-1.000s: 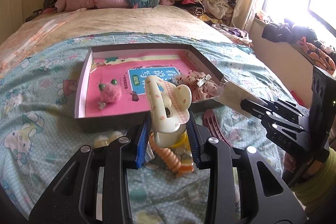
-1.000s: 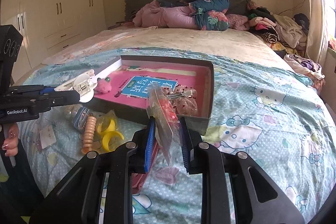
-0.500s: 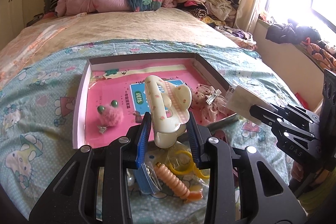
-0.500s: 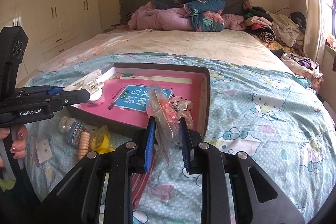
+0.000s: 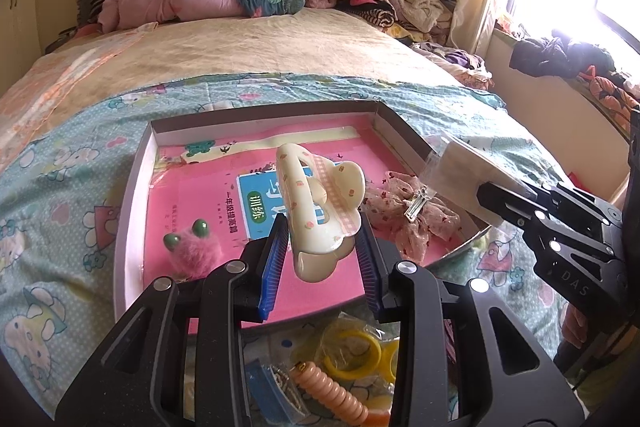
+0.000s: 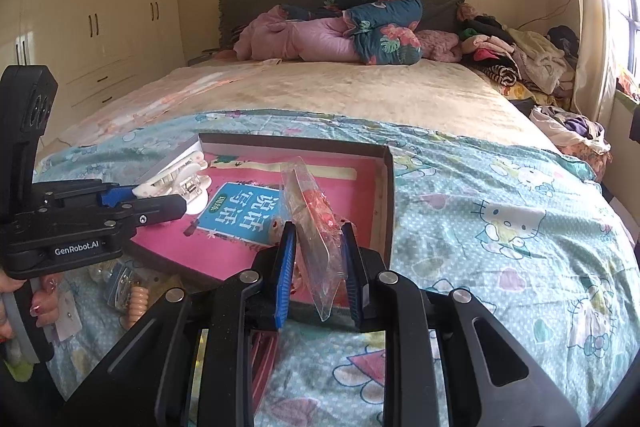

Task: Organize jewelry
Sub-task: 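Carry the claw clip and cherry bag into the box and open both tools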

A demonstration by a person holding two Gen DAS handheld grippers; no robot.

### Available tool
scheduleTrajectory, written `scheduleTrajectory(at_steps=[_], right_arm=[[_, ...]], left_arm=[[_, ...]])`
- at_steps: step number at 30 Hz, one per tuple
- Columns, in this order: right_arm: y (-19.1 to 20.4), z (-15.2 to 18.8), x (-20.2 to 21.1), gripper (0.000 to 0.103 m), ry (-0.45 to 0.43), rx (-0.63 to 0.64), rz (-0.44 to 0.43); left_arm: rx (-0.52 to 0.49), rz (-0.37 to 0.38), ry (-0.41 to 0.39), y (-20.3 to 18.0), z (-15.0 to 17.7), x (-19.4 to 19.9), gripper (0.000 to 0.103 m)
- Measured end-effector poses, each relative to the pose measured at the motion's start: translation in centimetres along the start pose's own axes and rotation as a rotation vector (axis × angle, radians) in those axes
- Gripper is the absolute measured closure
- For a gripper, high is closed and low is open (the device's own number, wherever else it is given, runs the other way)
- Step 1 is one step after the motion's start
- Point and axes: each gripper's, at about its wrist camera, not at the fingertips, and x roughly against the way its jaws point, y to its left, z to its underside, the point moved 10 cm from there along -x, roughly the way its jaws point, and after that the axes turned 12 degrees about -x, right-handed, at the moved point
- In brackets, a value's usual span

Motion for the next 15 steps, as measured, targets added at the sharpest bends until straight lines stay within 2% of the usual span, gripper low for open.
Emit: scheduleTrajectory(at_steps=[15], right_arm=[[-2.1, -2.0, -4.9, 0.081, 0.024, -0.006, 0.078]], left_arm=[[0.048, 0.037, 0.030, 0.1, -0.3, -3.2, 0.077]])
